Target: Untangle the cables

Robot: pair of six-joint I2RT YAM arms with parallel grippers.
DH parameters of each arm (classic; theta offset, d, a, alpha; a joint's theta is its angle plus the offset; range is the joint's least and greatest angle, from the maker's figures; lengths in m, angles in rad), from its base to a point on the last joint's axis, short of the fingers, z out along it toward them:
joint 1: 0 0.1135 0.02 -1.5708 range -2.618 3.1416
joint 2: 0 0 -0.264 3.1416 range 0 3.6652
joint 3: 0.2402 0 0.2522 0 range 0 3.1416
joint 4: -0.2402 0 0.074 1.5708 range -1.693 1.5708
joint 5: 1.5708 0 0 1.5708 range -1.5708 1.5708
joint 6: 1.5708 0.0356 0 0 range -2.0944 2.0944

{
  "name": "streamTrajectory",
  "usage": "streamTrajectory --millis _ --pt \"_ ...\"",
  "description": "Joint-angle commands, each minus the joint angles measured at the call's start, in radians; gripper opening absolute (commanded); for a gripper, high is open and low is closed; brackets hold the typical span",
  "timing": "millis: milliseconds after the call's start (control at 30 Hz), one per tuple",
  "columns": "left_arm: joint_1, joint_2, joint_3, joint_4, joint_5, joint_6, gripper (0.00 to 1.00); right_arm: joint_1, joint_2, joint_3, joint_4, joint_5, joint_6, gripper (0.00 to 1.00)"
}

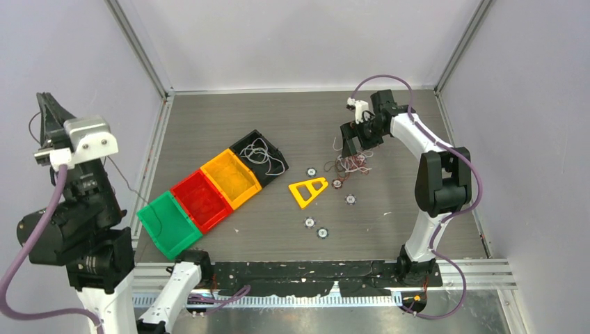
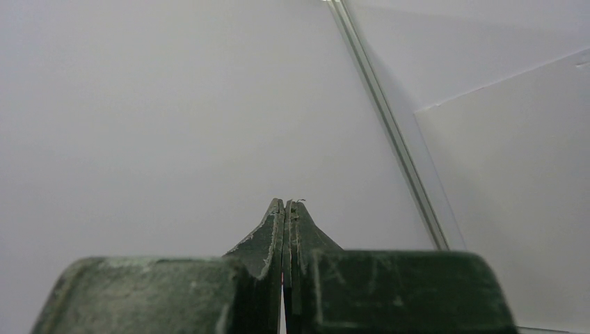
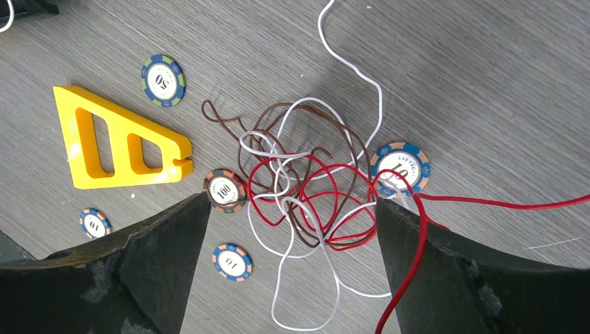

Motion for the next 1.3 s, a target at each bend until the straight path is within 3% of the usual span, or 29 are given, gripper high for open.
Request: streamTrajectory --millis 0,100,233,333,533,700,967,1133,1267 --pt "0.004 0.053 0.071 0.04 0.076 0.088 0.0 0.002 -0.014 0.051 -0.018 -0.018 -0.02 0.95" --pt "0.006 0.06 0.041 0.039 0.091 0.156 0.0 0.001 -0.013 0.065 -0.04 -0.011 -0.035 0.95" --pt "0.07 -0.004 -0.14 0.144 0.121 0.252 0.0 0.001 -0.023 0.069 -0.055 -0.004 -0.049 0.95" --pt "0.235 -0.05 -0.248 0.179 0.208 0.237 0.0 0.001 -0.029 0.059 -0.056 -0.007 -0.055 0.95" --pt "0.491 -0.041 -0.278 0.09 0.353 0.069 0.0 0.001 -0.023 0.047 -0.055 -0.006 -0.057 0.95" --pt "0.617 -0.078 -0.246 -0.192 0.49 -0.046 0.0 0.001 -0.024 0.035 -0.047 -0.019 -0.046 0.95" --pt "0.626 -0.189 -0.274 -0.648 0.65 -0.09 0.0 0.001 -0.04 0.026 -0.058 -0.02 -0.05 0.95" --pt "0.626 -0.219 -0.295 -0.824 0.702 -0.162 0.0 0.001 -0.046 0.023 -0.07 -0.014 -0.052 0.95" --pt "0.626 -0.222 -0.378 -0.851 0.615 -0.173 0.0 0.001 -0.054 0.015 -0.073 -0.01 -0.053 0.95"
